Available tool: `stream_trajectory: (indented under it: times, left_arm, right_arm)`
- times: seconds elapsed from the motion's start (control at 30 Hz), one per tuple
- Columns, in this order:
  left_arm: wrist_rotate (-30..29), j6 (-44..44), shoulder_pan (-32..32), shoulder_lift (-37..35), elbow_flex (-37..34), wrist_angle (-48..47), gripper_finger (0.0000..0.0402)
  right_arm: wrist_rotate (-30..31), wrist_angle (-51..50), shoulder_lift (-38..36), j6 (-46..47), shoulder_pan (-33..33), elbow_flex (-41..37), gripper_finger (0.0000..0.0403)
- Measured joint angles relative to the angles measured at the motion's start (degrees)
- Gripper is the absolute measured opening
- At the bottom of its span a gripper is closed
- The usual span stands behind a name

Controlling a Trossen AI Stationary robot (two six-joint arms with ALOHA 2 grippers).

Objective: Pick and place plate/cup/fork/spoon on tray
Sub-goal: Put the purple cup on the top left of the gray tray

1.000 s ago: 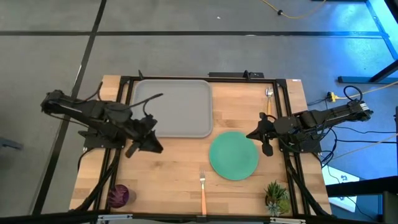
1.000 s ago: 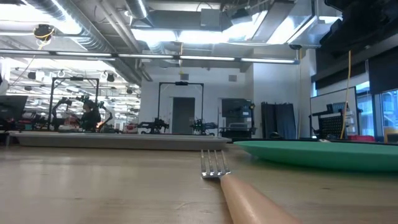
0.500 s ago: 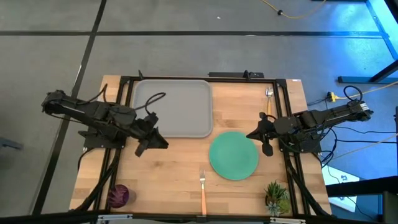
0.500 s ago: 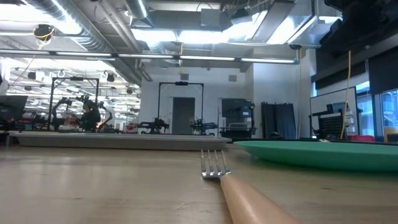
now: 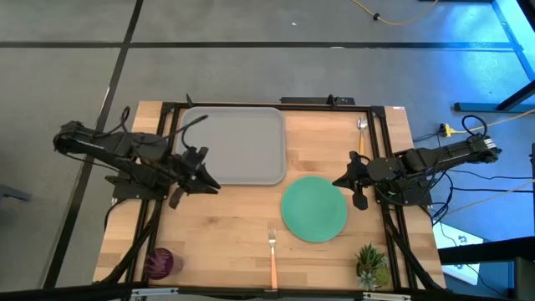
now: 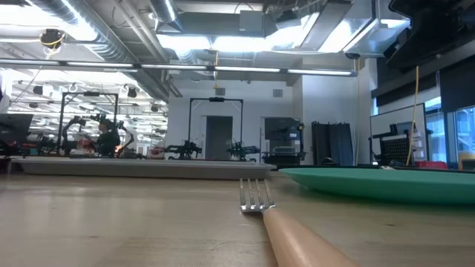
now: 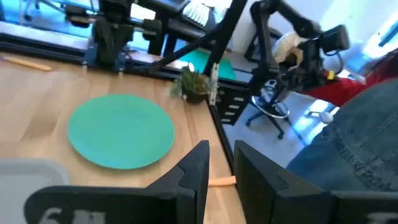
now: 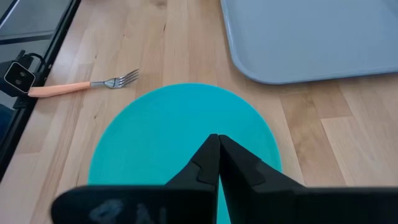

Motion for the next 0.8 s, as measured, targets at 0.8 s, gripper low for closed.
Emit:
stream_trajectory:
  times: [0.8]
  left_arm:
    - [-6.11, -1.94, -7.07, 7.32, 25.28, -52.85, 0.0067]
  right_arm:
    - [0.13, -0.46, 0.00, -0.04, 0.02, 0.00, 0.0014]
